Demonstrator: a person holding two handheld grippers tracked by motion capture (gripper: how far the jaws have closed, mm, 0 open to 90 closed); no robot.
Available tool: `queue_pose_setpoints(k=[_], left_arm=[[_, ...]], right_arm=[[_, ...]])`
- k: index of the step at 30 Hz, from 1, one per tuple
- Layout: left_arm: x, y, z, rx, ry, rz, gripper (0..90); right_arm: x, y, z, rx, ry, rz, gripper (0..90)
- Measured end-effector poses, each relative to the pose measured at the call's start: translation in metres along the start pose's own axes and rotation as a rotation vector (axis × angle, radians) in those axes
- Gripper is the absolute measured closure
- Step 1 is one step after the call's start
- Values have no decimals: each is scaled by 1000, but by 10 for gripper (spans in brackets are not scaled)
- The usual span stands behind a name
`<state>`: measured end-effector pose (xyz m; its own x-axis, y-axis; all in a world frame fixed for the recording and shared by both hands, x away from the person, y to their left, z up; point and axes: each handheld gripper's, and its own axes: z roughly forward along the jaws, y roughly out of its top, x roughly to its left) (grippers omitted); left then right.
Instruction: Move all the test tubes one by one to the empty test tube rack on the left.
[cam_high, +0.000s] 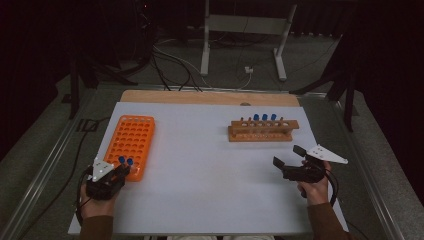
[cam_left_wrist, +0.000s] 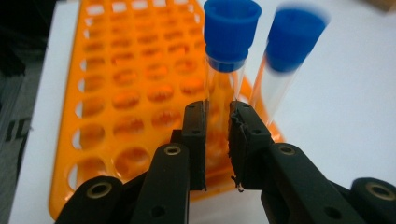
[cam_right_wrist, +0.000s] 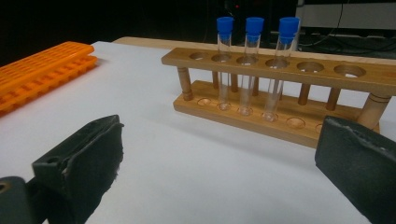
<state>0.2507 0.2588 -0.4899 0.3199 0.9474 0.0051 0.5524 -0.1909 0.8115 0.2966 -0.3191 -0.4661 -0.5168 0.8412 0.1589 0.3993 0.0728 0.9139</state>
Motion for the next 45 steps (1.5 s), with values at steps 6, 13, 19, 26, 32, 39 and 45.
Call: queue_pose_setpoints(k=[6,13,19,26,32,39,45], left_arm=[[2,0,0,-2,-14,-22,774],[5,-1,-7,-31,-15,-57,638],[4,0,-22,-93,-32,-69,536],[-2,7,-34,-198,-71,-92,342],[-18,22,-35,-243,-78,-77,186],[-36,39,-27,-274,-110,-59,114],[-52,49,-17,-276,-139,-38,46]], right_arm=[[0,0,1,3,1,-2,10],[0,0,0,3,2,1,10],[1,0,1,4,0,-2,10],[1,0,2,5,0,-3,10],[1,1,3,10,-3,-1,10],[-2,5,3,13,-15,2,10],[-3,9,5,17,-23,-4,10]])
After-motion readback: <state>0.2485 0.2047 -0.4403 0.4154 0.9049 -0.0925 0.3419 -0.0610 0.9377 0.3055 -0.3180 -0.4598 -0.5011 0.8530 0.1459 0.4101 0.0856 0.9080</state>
